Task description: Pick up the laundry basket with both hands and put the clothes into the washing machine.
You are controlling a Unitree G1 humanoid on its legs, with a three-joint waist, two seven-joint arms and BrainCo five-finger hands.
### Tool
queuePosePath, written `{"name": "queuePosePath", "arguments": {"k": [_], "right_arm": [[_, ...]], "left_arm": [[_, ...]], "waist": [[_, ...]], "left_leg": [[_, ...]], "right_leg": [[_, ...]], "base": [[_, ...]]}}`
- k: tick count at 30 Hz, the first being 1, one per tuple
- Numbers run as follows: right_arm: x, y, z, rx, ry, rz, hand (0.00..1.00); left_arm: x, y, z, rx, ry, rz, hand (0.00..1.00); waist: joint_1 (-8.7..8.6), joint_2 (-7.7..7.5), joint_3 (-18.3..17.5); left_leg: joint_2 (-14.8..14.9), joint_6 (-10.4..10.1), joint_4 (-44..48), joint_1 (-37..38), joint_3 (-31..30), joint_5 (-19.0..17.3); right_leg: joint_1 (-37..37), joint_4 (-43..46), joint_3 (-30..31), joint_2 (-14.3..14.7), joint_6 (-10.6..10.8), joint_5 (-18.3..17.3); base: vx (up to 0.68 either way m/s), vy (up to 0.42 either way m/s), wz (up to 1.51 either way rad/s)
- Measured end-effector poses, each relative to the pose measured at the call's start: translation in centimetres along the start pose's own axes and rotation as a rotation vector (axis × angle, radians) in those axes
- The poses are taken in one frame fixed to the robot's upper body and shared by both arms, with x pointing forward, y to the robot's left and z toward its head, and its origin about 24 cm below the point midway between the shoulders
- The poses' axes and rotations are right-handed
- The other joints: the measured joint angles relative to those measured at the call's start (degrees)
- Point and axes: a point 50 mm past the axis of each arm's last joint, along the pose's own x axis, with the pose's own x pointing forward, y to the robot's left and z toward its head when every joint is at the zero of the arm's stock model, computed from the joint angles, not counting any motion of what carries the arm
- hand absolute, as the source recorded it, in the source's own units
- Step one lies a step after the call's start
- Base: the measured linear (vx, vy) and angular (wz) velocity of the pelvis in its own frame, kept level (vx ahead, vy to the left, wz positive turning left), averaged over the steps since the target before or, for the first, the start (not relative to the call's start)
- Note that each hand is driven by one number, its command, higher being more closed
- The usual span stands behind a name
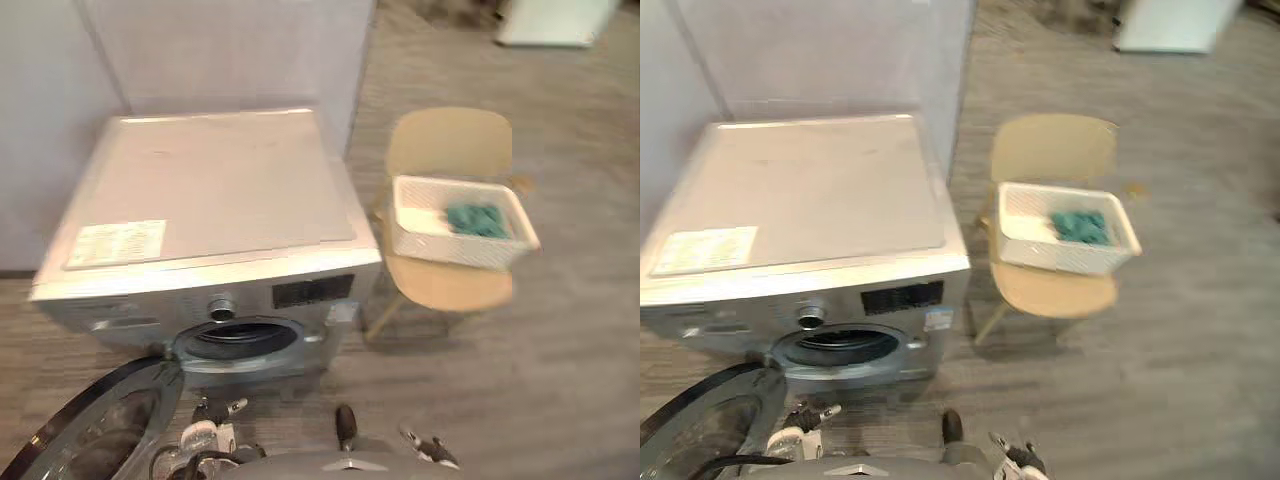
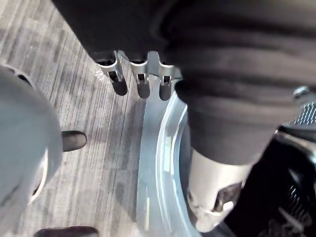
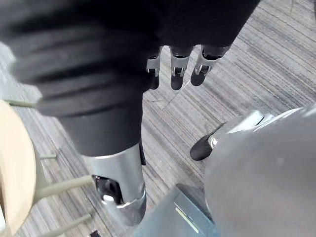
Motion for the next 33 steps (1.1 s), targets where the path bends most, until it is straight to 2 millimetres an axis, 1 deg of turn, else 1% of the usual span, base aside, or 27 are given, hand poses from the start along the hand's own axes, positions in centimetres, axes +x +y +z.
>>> {"name": "queuePosePath", "arguments": {"k": [1,3,4,5,6,7,8,9,10,11,14,17,19,20,21,22,23,24,25,26,27,28,29,30,31,32,33], "right_arm": [[0.2,0.2,0.8,-0.001,-0.023,0.001,0.00],[0.2,-0.2,0.7,-0.013,-0.021,-0.009,0.00],[0.2,-0.8,0.3,-0.011,-0.004,-0.028,0.00],[0.2,-0.9,0.3,-0.012,-0.001,-0.032,0.00],[0.3,-1.2,0.2,-0.020,0.013,-0.041,0.00],[0.4,-1.4,-0.1,-0.023,0.036,-0.053,0.00],[0.4,-1.5,-0.2,-0.026,0.042,-0.057,0.00],[0.4,-1.3,-0.7,-0.027,0.068,-0.059,0.00],[0.4,-1.3,-1.0,-0.024,0.082,-0.062,0.00],[0.5,-1.9,-0.6,-0.028,0.078,-0.078,0.00],[0.4,-2.9,-0.7,0.007,0.080,-0.106,0.00],[0.3,-2.4,-1.1,0.012,0.086,-0.089,0.00],[0.3,-0.9,-1.1,-0.022,0.082,-0.040,0.00],[0.3,-0.5,-1.0,-0.037,0.077,-0.025,0.00],[0.4,-0.1,-0.7,-0.080,0.059,-0.004,0.00],[0.4,0.0,-0.6,-0.099,0.055,0.001,0.00],[0.5,-0.2,-0.3,-0.124,0.045,0.003,0.00],[0.6,0.0,0.1,-0.131,0.033,0.009,0.00],[0.8,-0.8,1.0,-0.161,0.014,-0.008,0.00],[0.9,-1.2,1.3,-0.168,0.008,-0.015,0.00],[1.1,-1.3,1.9,-0.176,0.000,-0.019,0.00],[1.1,-1.0,2.0,-0.180,-0.002,-0.008,0.00],[1.1,-0.9,1.9,-0.184,0.000,-0.003,0.00],[0.9,-0.3,1.1,-0.187,0.016,0.016,0.00],[0.8,0.5,0.6,-0.203,0.025,0.041,0.00],[0.8,0.7,0.6,-0.202,0.026,0.044,0.00],[0.8,0.7,0.4,-0.210,0.036,0.046,0.00]], "left_arm": [[0.1,0.2,0.1,-0.018,0.002,0.010,0.00],[0.0,0.5,-0.2,-0.014,0.008,0.015,0.00],[-0.1,1.2,-0.9,-0.003,0.026,0.029,0.00],[-0.1,1.4,-1.2,0.002,0.031,0.034,0.00],[-0.2,1.9,-1.5,0.020,0.037,0.041,0.00],[-0.2,2.7,-1.7,0.018,0.040,0.058,0.00],[-0.1,3.1,-1.6,0.011,0.036,0.068,0.00],[0.0,4.3,-1.1,0.013,0.021,0.095,0.00],[0.0,4.4,-1.1,0.012,0.023,0.096,0.00],[-0.1,3.7,-1.5,-0.102,0.040,0.068,0.00],[-0.3,3.0,-2.4,-0.298,0.079,0.062,0.00],[-0.3,3.8,-2.7,-0.402,0.084,0.093,0.00],[-0.4,5.1,-2.7,-0.419,0.064,0.135,0.00],[-0.4,5.5,-2.6,-0.434,0.046,0.148,0.00],[-0.3,6.6,-2.2,-0.443,0.027,0.177,0.00],[-0.4,6.9,-2.3,-0.440,0.031,0.182,0.00],[-0.5,6.5,-2.9,-0.440,0.052,0.176,0.00],[-0.6,6.2,-3.2,-0.444,0.062,0.169,0.00],[-0.7,4.9,-3.7,-0.467,0.079,0.141,0.00],[-0.8,4.4,-3.9,-0.466,0.088,0.127,0.00],[-0.9,3.7,-4.2,-0.460,0.099,0.101,0.00],[-1.2,3.6,-5.1,-0.454,0.121,0.101,0.00],[-1.3,3.8,-5.5,-0.451,0.130,0.105,0.00],[-1.4,4.1,-5.9,-0.453,0.141,0.119,0.00],[-1.5,4.9,-6.1,-0.482,0.139,0.147,0.00],[-1.4,5.0,-5.9,-0.479,0.136,0.146,0.00],[-1.2,5.0,-5.3,-0.463,0.118,0.139,0.00]], "waist": [[-0.80,-0.38,0.68],[-0.82,0.36,1.42],[-0.94,0.31,1.44],[-0.96,0.32,1.44],[-0.84,0.07,1.42],[-0.47,-0.57,1.24],[-0.20,-1.29,1.04],[0.02,-3.58,0.77],[-0.13,-4.02,0.80],[1.04,-1.71,0.64],[0.80,0.25,0.35],[0.74,-0.59,0.44],[1.43,-2.18,1.21],[1.79,-2.47,1.23],[2.46,-2.22,1.57],[2.56,-2.20,1.67],[2.97,-2.54,2.07],[3.08,-2.10,2.26],[3.83,-1.13,2.80],[4.24,-0.30,3.28],[4.98,1.32,4.15],[5.22,2.46,4.31],[5.26,2.86,4.42],[5.77,2.45,4.73],[5.90,0.41,4.05],[5.94,-0.37,3.80],[6.04,-1.40,4.11]], "left_leg": [[1.85,-0.42,0.04,0.59,2.51,0.27],[3.04,-0.79,0.20,2.08,4.65,0.51],[4.42,-0.85,1.06,3.24,6.57,0.55],[4.95,-0.87,1.28,3.43,7.09,0.56],[5.43,-1.89,1.10,4.07,8.42,1.18],[5.68,-3.01,1.31,3.98,9.00,1.86],[5.51,-3.67,1.35,3.84,9.36,2.25],[4.73,-6.31,1.19,3.55,8.82,2.98],[4.63,-7.45,0.48,2.77,6.62,2.87],[3.64,-7.97,-2.18,1.59,-1.10,3.28],[6.61,-8.84,-5.93,2.89,-2.29,6.60],[11.56,-10.42,-3.34,3.17,-2.86,6.79],[15.67,-9.98,5.05,1.07,-3.09,6.50],[17.24,-7.83,9.57,-0.41,-3.81,6.06],[20.28,-1.58,21.41,-4.39,-8.08,7.30],[20.43,0.55,25.42,-6.01,-11.22,9.53],[19.50,-1.59,33.33,-9.88,-16.27,10.46],[17.44,-3.70,36.17,-11.45,-18.51,7.03],[9.24,-6.45,38.39,-14.64,-23.54,0.09],[5.88,-7.70,37.15,-15.52,-24.97,-1.55],[0.96,-7.90,30.32,-16.40,-25.77,-2.34],[-1.34,-6.33,19.91,-16.38,-24.91,-0.84],[-1.81,-5.41,14.94,-16.25,-24.20,0.85],[-2.81,-2.57,8.54,-15.32,-23.94,7.32],[-5.26,-1.91,3.93,-13.97,-22.06,8.89],[-5.57,-1.71,4.14,-14.00,-21.93,8.74],[-6.28,-0.27,6.10,-14.51,-21.97,7.40]], "right_leg": [[-2.66,13.21,-8.23,0.10,0.41,-9.48],[-2.99,23.60,-13.71,-1.83,0.92,-17.01],[-0.23,29.24,-18.83,-5.86,1.66,-21.31],[0.98,30.19,-20.80,-7.95,2.15,-22.37],[3.06,30.92,-24.92,-12.71,3.70,-23.53],[4.87,29.47,-29.63,-17.87,3.89,-23.14],[5.47,27.74,-31.31,-19.98,3.44,-21.67],[6.51,23.27,-31.20,-20.84,8.26,-18.83],[7.38,20.40,-31.66,-19.59,9.26,-19.74],[8.84,12.69,-31.07,-15.54,12.37,-18.22],[11.63,5.86,-31.94,-9.43,11.79,-16.08],[14.03,3.77,-32.57,-4.66,9.95,-16.99],[14.71,3.50,-30.90,-2.35,8.17,-18.59],[14.94,3.64,-30.33,-1.73,7.47,-18.75],[16.43,3.96,-27.66,-0.21,6.60,-19.53],[17.10,3.99,-26.73,-0.15,6.31,-19.80],[18.03,4.04,-24.60,-0.54,6.09,-19.95],[18.53,4.19,-23.63,-0.97,5.32,-20.41],[18.29,4.53,-21.28,-2.27,4.78,-20.88],[18.17,4.51,-20.41,-2.59,4.77,-20.89],[17.80,4.49,-18.99,-2.67,4.99,-20.74],[17.39,4.20,-17.79,-1.94,5.44,-20.66],[17.54,3.90,-17.24,-1.43,5.68,-20.77],[18.37,3.44,-16.25,-1.35,6.38,-21.27],[18.36,2.16,-15.58,-3.41,6.78,-21.60],[18.29,1.95,-15.57,-3.63,6.85,-21.66],[18.41,1.84,-15.66,-4.27,7.42,-21.99]], "base": [[-0.09,-0.017,-1.70],[0.02,-0.020,-0.84],[0.01,-0.063,-0.71],[-0.02,-0.138,-0.80],[-0.04,-0.220,-0.61],[-0.05,-0.253,-0.62],[-0.05,-0.312,-0.50],[-0.05,-0.290,-0.29],[-0.07,-0.352,-0.65],[-0.06,-0.258,-0.58],[-0.03,-0.272,-0.22],[-0.01,-0.217,-0.01],[-0.02,-0.223,-0.34],[0.02,-0.254,-0.65],[0.03,-0.203,-0.60],[0.06,-0.182,-0.80],[0.08,-0.062,-0.60],[0.14,0.025,-0.84],[0.11,0.058,-0.67],[0.11,0.116,-0.93],[0.10,0.127,-0.93],[0.14,0.150,-0.89],[0.21,0.141,-0.70],[0.26,0.096,-0.35],[0.29,0.081,-0.20],[0.34,0.053,0.07],[0.27,0.050,0.06]]}}
